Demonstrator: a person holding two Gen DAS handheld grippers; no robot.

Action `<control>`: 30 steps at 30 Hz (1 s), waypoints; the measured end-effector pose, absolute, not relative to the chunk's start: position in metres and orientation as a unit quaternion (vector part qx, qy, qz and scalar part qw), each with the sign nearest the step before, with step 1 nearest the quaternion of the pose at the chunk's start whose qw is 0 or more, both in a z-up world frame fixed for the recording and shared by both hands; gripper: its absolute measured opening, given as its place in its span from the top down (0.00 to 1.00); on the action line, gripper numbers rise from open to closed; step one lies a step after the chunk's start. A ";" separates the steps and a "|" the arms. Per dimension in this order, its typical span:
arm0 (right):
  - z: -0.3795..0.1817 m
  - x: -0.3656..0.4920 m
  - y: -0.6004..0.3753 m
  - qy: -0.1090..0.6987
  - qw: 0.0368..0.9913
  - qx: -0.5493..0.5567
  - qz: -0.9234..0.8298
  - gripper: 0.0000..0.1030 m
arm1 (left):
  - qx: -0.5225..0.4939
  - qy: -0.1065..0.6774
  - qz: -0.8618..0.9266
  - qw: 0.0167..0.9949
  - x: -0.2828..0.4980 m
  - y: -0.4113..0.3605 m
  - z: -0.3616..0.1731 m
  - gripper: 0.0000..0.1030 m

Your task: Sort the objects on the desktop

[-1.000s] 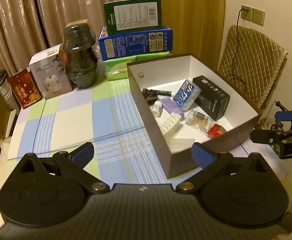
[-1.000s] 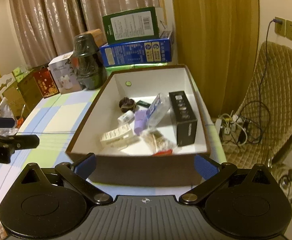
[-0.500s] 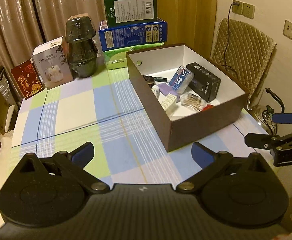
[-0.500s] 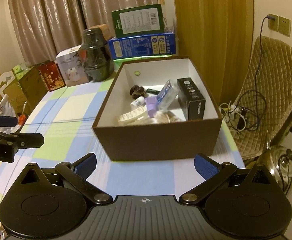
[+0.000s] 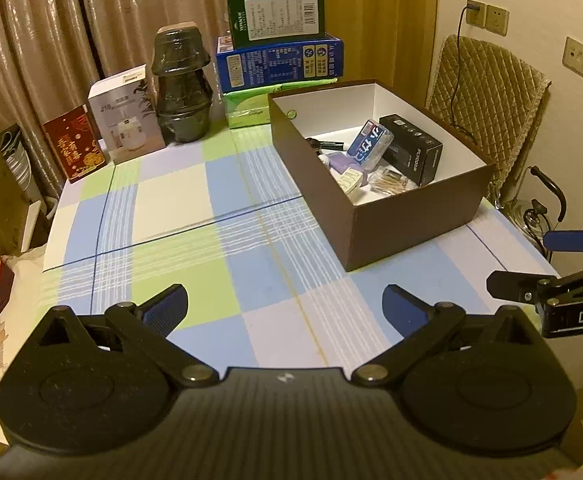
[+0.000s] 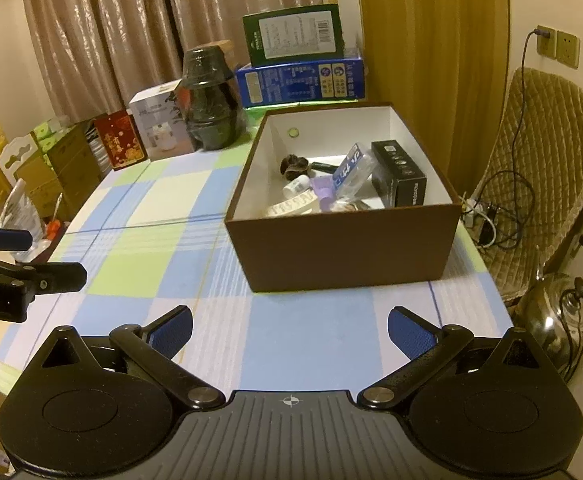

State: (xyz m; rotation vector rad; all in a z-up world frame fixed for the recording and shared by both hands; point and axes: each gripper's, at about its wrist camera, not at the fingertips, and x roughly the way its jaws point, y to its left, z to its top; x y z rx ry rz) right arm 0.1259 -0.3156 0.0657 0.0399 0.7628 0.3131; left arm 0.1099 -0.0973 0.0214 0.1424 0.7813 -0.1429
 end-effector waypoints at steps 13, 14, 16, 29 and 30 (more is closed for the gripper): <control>0.064 0.109 -0.305 0.377 0.914 0.029 0.146 0.02 | 0.064 0.389 -0.058 0.917 0.090 -0.080 0.019 0.01; 0.064 0.107 -0.304 0.378 0.914 0.029 0.146 0.02 | 0.064 0.390 -0.058 0.917 0.089 -0.079 0.018 0.01; 0.064 0.106 -0.303 0.378 0.914 0.030 0.145 0.02 | 0.063 0.391 -0.058 0.916 0.088 -0.078 0.018 0.01; 0.064 0.102 -0.301 0.378 0.915 0.030 0.136 0.02 | 0.065 0.389 -0.068 0.917 0.086 -0.077 0.017 0.01; 0.064 0.102 -0.302 0.378 0.915 0.030 0.135 0.02 | 0.065 0.389 -0.068 0.916 0.086 -0.078 0.017 0.01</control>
